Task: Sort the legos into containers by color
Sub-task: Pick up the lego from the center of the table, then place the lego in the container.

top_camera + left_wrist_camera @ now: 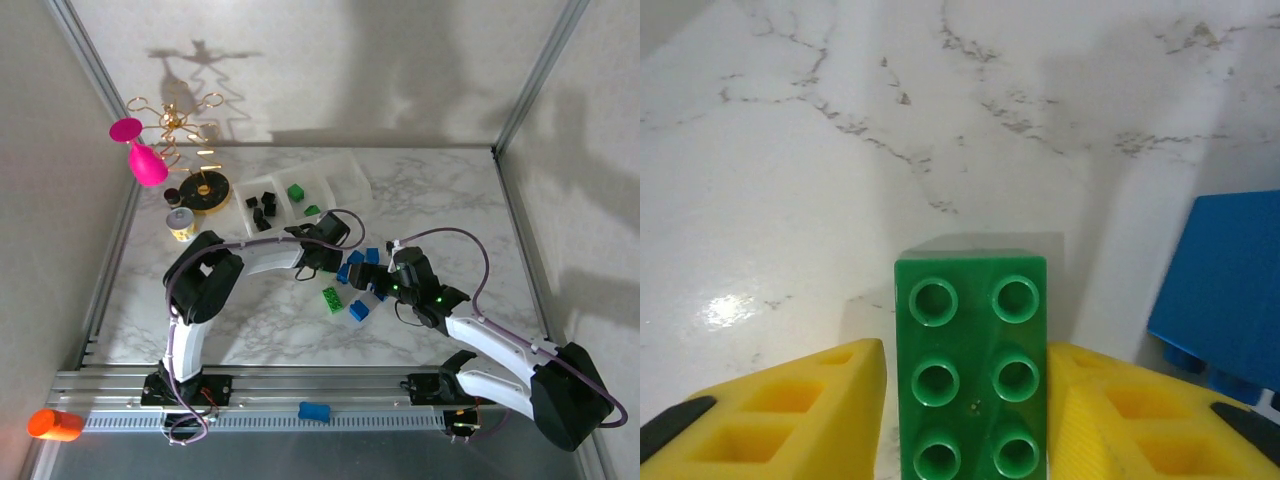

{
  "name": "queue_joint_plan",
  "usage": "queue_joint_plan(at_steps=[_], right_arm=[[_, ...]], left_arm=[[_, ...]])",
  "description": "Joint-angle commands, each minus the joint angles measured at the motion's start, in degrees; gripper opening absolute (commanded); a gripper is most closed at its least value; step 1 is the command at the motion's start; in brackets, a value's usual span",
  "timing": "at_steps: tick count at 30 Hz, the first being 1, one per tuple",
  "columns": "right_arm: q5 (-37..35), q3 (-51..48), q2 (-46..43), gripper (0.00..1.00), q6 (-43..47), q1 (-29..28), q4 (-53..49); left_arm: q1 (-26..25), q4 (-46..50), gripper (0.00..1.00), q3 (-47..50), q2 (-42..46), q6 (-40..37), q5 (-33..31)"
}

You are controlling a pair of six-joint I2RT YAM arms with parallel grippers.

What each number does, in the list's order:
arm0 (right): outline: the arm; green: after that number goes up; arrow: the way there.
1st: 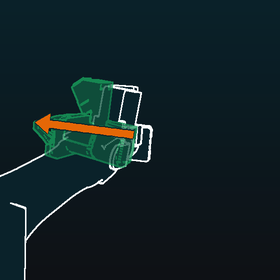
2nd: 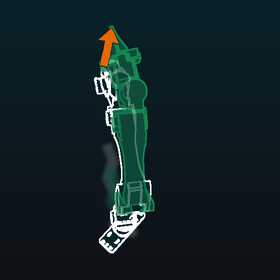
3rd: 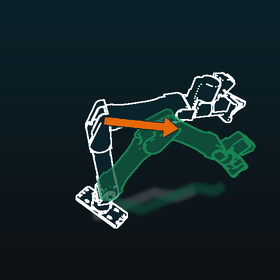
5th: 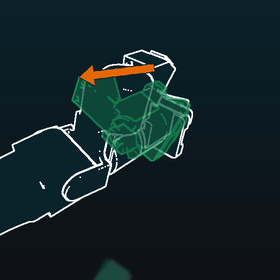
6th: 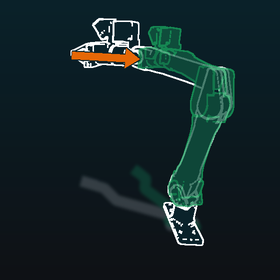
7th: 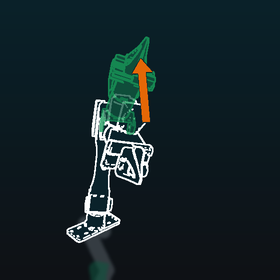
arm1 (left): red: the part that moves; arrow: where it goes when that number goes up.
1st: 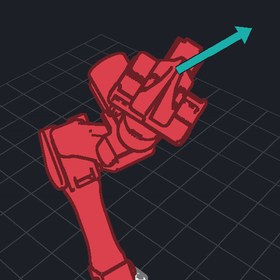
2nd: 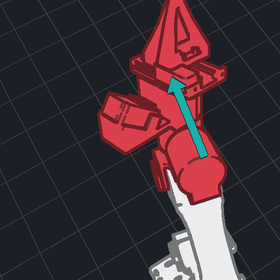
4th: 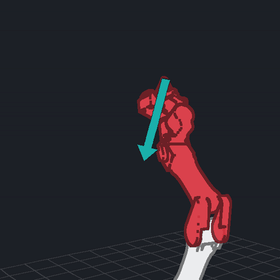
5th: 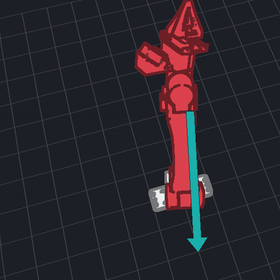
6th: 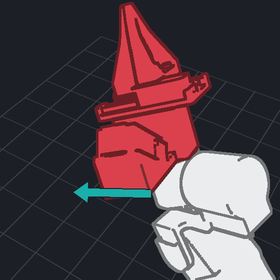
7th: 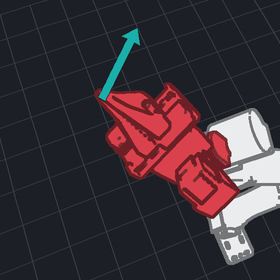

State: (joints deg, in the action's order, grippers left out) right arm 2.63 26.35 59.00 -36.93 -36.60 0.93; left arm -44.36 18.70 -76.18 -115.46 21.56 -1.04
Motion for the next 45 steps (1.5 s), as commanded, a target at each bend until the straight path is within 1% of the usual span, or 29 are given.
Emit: queue_joint_plan(at_steps=[1,6,9,12,17,22,26,29,32,36,39,43,45], right_arm=[[-0.68,2.07,0.32,0.99,-0.49,0.39,-0.25],[-0.41,2.73,0.51,0.99,-0.36,0.39,-0.27],[-0.2,3.22,0.08,0.99,-0.32,0.34,-0.56],[-0.14,3.8,-0.16,0.99,0.07,0.39,-0.75],[1.02,5.82,0.54,0.99,0.32,0.39,1.18],[1.95,8.72,3.37,0.99,1.39,0.48,3.39],[2.21,11.28,6.17,0.99,2.18,0.56,4.87],[2.24,12.69,7.69,0.99,2.56,0.65,5.85],[2.59,13.19,9.13,0.99,2.48,1.0,6.85],[3.65,13.38,10.47,0.99,2.39,1.5,7.76],[3.82,13.31,10.69,0.99,2.47,1.82,7.95],[3.87,12.68,10.25,0.99,2.3,2.23,8.36],[3.83,12.61,10.23,0.99,2.3,2.41,8.22]], left_arm=[[0.41,1.43,0.38,0.07,0.53,0.32,-1.6],[0.49,2.13,0.32,-0.72,0.13,3.34,-2.3],[0.41,2.65,0.29,-0.43,1.6,5.44,-3.75],[0.41,2.03,0.29,0.91,5.54,7.0,-4.64],[0.91,3.65,0.3,0.28,11.02,8.95,-9.16],[4.04,4.12,0.31,-3.11,11.66,10.11,-11.3],[6.98,3.7,0.32,-8.08,9.01,10.91,-11.87],[8.76,4.48,0.32,-13.4,5.01,10.95,-12.63],[10.44,5.23,0.32,-19.66,0.07,10.85,-11.71],[12.15,7.32,0.32,-28.86,-6.99,9.95,-12.1],[13.21,10.38,0.32,-35.4,-12.38,9.63,-13.81],[14.55,11.31,0.33,-39.85,-16.68,9.28,-12.95],[14.78,12.69,0.36,-41.87,-18.3,8.94,-13.64]])
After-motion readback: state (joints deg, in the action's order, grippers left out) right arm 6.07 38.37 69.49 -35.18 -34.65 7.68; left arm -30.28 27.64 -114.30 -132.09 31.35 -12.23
